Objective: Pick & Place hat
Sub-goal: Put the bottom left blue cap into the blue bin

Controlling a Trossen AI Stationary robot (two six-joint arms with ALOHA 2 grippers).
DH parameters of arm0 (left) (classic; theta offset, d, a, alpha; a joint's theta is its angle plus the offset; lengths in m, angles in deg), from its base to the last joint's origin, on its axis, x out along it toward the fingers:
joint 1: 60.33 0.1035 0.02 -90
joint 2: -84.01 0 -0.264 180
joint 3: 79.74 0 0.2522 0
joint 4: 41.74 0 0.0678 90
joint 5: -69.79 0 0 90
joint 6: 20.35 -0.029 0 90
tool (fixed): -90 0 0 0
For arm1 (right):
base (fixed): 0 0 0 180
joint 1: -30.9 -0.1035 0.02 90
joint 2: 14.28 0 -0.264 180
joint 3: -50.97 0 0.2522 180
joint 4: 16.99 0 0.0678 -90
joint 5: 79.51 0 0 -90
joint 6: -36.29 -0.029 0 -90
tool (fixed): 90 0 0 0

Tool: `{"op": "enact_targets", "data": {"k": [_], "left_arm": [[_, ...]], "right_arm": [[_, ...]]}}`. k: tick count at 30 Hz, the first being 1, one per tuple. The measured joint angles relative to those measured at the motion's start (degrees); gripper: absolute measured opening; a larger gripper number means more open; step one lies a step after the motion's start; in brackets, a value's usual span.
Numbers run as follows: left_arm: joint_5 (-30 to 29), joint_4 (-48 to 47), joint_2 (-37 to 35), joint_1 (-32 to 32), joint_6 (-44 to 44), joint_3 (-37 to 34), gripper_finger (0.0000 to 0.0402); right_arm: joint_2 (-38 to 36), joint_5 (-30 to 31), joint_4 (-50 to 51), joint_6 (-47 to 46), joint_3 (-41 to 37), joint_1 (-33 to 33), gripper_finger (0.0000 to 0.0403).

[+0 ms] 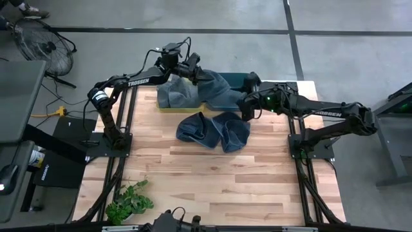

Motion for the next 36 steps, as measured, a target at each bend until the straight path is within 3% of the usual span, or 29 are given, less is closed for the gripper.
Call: {"op": "enact_targets", "data": {"k": [7,11,14,18,22,27,33,36], "left_arm": [[-2.2,5.8,0.0,1.3,-1.1,0.0,0.0000],[-3.4,8.7,0.0,1.7,-2.3,0.0,0.0000],[-4.8,9.2,-0.1,1.7,-5.2,0.0,0.0000],[-5.1,10.2,-0.1,1.6,-6.3,0.0,0.0000],[-5.7,10.1,-0.1,1.6,-7.9,0.0,0.0000],[-6.3,10.0,-0.1,1.6,-9.7,0.0,0.0000],[-7.5,10.9,-0.1,1.6,-12.0,0.0,0.0000],[-8.1,11.5,-0.1,1.6,-13.6,0.0,0.0000]], "right_arm": [[-2.4,4.3,7.4,-6.2,0.0,-2.7,0.0217],[-4.0,4.5,9.2,-14.1,0.0,-3.5,0.0216],[-5.3,4.5,9.1,-24.8,0.0,-3.5,0.0218],[-6.2,3.9,9.6,-47.9,0.0,-1.6,0.0217],[-6.3,-1.4,10.8,-68.3,-0.1,1.9,0.0217],[-6.3,-6.6,12.3,-85.0,-0.1,6.1,0.0217],[-5.7,-12.4,12.9,-94.2,-0.3,11.4,0.0218],[-5.6,-18.2,6.6,-98.3,-3.6,14.5,0.0218]]}}
